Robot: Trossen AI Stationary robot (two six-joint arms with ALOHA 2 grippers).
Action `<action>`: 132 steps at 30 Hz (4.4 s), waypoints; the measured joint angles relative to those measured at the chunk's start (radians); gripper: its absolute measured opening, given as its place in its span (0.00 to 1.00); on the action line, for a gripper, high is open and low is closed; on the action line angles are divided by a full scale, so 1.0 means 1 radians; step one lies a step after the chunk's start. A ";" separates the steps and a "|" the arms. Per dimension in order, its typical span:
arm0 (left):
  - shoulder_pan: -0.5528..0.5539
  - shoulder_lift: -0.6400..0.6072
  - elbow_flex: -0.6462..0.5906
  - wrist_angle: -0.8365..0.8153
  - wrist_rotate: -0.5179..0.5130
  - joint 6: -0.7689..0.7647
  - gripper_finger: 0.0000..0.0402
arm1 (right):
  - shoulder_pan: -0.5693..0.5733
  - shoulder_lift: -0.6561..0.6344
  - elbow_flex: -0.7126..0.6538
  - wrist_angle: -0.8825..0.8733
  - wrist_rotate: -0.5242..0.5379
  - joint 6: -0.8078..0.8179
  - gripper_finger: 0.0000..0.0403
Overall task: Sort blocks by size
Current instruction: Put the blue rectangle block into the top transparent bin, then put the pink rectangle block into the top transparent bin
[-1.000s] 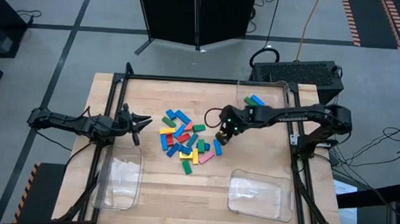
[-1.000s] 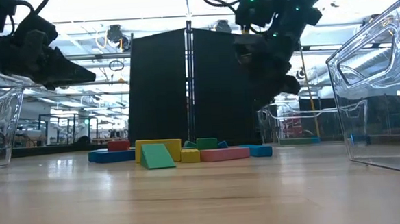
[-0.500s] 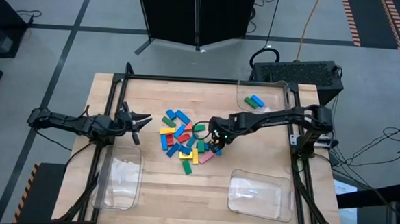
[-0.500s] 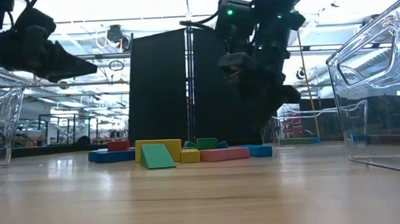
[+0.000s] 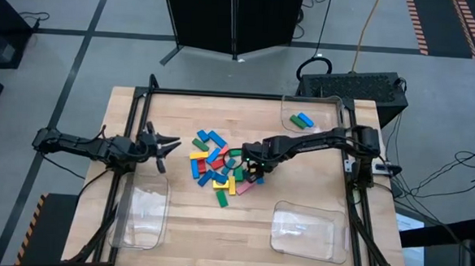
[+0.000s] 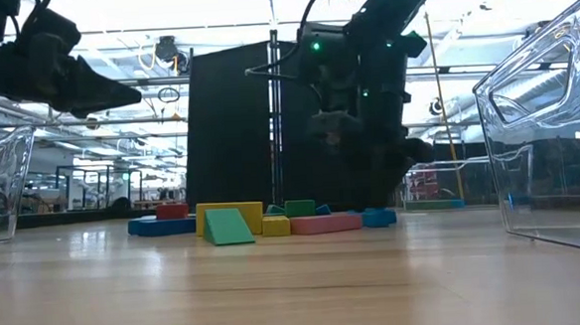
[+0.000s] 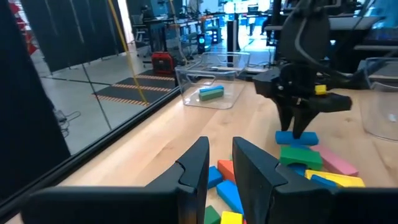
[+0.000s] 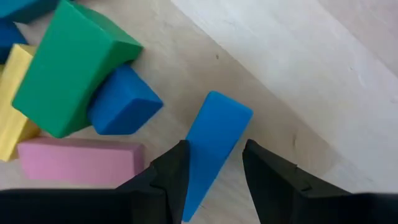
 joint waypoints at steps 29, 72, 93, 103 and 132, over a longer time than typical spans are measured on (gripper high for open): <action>0.000 0.000 0.000 0.000 0.028 -0.026 0.19 | 0.017 0.015 -0.003 -0.008 0.009 -0.100 0.15; 0.000 0.000 0.000 -0.006 0.028 -0.025 0.19 | -0.568 -0.374 -0.003 -0.184 0.172 -0.380 0.13; 0.000 0.000 0.000 -0.016 0.013 -0.018 0.19 | -0.832 -0.221 -0.003 -0.239 0.139 -0.593 0.14; 0.000 0.000 0.000 -0.024 0.010 -0.019 0.19 | -0.836 -0.221 -0.003 -0.227 0.143 -0.628 0.21; 0.000 0.000 0.000 -0.024 -0.016 -0.024 0.19 | -0.555 -0.431 -0.003 -0.211 0.139 -0.658 0.21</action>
